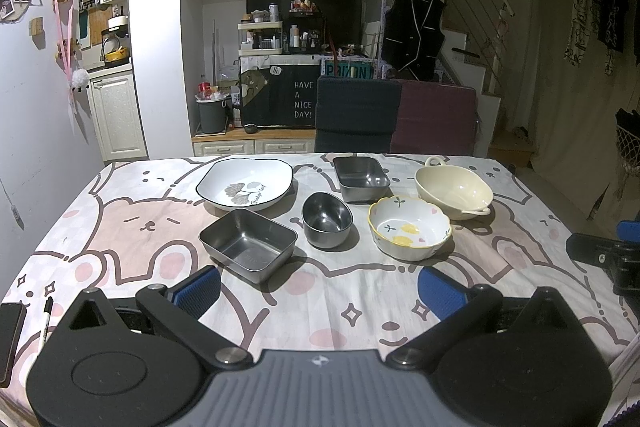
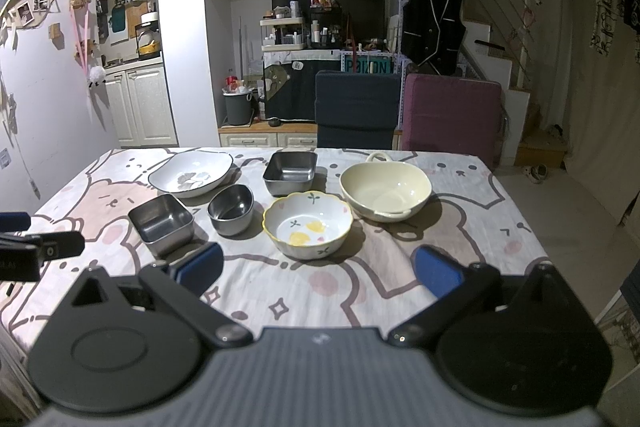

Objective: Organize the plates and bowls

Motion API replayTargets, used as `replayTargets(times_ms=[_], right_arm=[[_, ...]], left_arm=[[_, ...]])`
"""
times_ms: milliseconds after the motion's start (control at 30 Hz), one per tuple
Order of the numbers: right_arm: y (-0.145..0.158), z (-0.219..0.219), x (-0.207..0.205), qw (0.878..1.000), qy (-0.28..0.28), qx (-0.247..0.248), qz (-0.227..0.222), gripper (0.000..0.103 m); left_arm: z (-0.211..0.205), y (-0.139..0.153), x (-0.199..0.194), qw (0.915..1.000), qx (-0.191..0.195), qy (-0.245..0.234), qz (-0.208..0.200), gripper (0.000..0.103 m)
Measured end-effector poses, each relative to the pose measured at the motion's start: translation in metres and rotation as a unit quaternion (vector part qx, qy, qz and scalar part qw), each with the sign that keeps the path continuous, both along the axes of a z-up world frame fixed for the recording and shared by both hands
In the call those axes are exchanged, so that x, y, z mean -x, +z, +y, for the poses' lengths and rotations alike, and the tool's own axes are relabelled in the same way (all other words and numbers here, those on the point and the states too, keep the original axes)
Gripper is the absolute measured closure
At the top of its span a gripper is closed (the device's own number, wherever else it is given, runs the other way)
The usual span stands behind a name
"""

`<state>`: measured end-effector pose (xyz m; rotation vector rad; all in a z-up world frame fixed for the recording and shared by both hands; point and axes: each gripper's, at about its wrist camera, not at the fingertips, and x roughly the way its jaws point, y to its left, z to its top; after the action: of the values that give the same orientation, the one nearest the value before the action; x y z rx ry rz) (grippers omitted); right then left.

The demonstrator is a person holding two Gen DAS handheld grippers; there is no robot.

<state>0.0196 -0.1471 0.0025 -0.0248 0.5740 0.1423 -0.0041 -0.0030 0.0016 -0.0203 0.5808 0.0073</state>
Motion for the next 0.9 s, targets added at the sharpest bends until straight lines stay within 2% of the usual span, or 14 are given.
replayTargets(times_ms=[900], right_arm=[[-0.0002, 0.0006, -0.0008, 1.000, 0.001, 0.000, 0.001, 0.000]], left_arm=[[0.0001, 0.0001, -0.0002, 1.0000, 0.000, -0.001, 0.000, 0.000]])
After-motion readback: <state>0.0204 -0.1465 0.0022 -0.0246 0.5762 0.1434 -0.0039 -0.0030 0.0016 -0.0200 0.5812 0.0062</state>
